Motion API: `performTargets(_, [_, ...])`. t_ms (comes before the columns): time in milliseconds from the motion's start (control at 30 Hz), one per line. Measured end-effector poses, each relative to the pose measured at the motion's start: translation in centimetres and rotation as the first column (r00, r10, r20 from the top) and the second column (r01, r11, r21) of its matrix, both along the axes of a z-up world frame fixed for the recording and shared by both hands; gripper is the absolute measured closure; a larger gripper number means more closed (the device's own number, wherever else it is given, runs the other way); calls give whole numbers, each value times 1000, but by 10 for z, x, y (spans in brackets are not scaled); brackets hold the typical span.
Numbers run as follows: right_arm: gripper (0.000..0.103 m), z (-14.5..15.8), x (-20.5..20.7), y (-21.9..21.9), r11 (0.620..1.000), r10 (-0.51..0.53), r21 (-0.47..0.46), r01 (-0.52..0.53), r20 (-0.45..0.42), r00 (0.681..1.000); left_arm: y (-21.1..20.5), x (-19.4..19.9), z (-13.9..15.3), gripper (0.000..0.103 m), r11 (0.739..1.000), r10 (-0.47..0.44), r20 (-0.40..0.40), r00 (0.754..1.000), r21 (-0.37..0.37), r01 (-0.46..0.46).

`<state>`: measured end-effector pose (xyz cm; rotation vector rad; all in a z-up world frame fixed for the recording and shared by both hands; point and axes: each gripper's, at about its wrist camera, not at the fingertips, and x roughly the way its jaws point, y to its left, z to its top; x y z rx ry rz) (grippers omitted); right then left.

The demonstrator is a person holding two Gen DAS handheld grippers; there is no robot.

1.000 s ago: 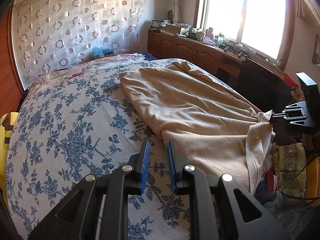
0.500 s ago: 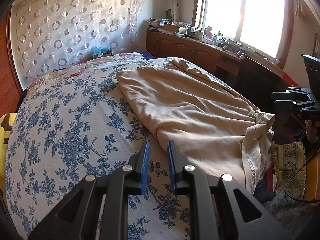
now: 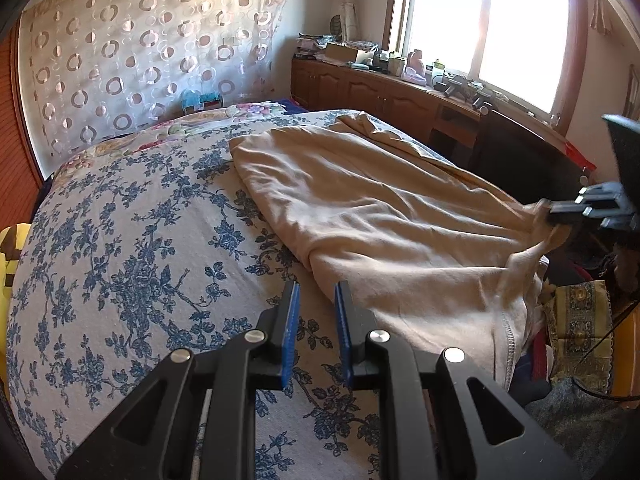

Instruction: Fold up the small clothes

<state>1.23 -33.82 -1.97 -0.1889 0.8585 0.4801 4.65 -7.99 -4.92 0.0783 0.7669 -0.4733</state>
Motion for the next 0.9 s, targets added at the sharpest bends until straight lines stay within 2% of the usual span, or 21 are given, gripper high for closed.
performTargets(133, [102,25,-10,-34,999,-23,45,22,7,1000,-1,1,1,87,1000,-5,0,1000,2,5])
performTargets(267, [101,23,-7,-50,999,-50,-23,49,-28,998,-2,0,2,87,1000,-7,1,1000,2,7])
performTargets(333, [93,19,-4,-52,995,-78,-56,77,-18,997,-3,0,2,87,1000,-10,-2,1000,1,10])
performTargets(400, [58,15,-2,-51,996,-88,-36,87,-20,996,-4,0,3,87,1000,-18,-5,1000,-4,18])
performTargets(600, [52,6,6,-44,995,-96,21,96,-19,995,-9,-1,1,87,999,-39,-16,999,-16,39])
performTargets(667, [51,-2,12,-42,993,-117,22,118,-28,993,-10,0,-3,87,999,-39,-26,999,-15,39])
performTargets(767, [43,-14,20,-36,991,-130,8,130,-40,991,-12,0,-8,87,999,-41,-41,998,-6,40])
performTargets(900, [38,-30,24,-32,991,-136,-1,137,-62,989,-16,-4,-12,87,999,-54,-53,997,0,54])
